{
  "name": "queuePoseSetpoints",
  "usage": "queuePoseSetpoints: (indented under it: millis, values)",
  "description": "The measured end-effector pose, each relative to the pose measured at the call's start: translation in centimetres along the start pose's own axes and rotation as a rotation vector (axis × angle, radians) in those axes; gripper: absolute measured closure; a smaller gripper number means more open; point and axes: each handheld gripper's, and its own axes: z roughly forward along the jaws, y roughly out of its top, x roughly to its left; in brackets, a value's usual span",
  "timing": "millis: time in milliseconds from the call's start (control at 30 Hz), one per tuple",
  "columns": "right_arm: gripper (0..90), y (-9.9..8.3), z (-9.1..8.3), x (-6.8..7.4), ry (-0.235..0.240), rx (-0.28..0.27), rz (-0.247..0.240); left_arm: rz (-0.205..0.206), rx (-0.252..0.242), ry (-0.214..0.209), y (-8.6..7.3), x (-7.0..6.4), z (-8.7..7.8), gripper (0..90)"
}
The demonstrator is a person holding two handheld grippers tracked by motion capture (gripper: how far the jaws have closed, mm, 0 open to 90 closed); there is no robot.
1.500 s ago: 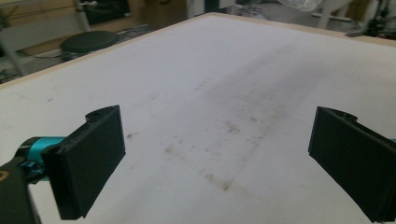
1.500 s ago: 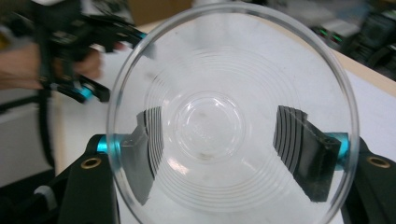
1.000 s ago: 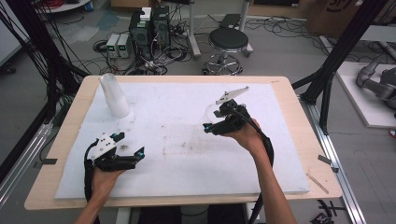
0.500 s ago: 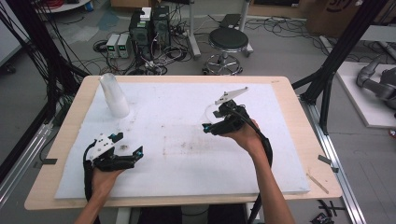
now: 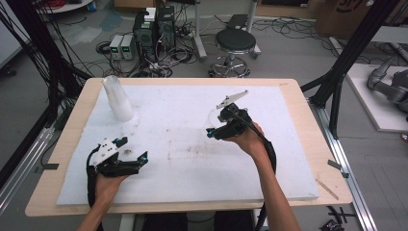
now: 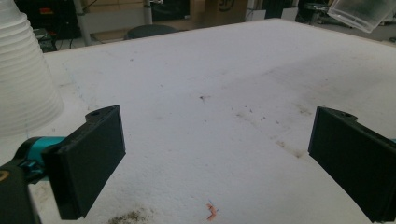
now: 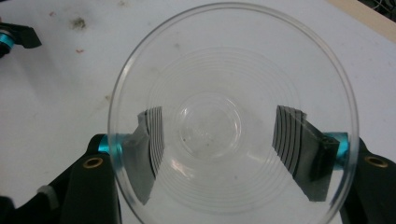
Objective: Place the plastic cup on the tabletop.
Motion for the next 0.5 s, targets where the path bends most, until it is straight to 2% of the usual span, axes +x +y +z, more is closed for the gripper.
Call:
queuePoseSetpoints:
  millis: [133,300,500]
  values:
    - [34.4,0.2,0.8,0.2,-0.02,0.029,-0.014,-0.004,-0.001,-0.009,0.0,0.1,0.0,3.8]
    - [34.4,0.1,2.1,0.1,-0.018,0.051,-0.007,0.02,0.005,-0.019,0.0,-0.1,0.0,3.8]
    - [34.4,-0.4,4.4,0.1,-0.018,0.09,-0.002,0.026,0.002,-0.029,-0.1,-0.1,0.0,3.8]
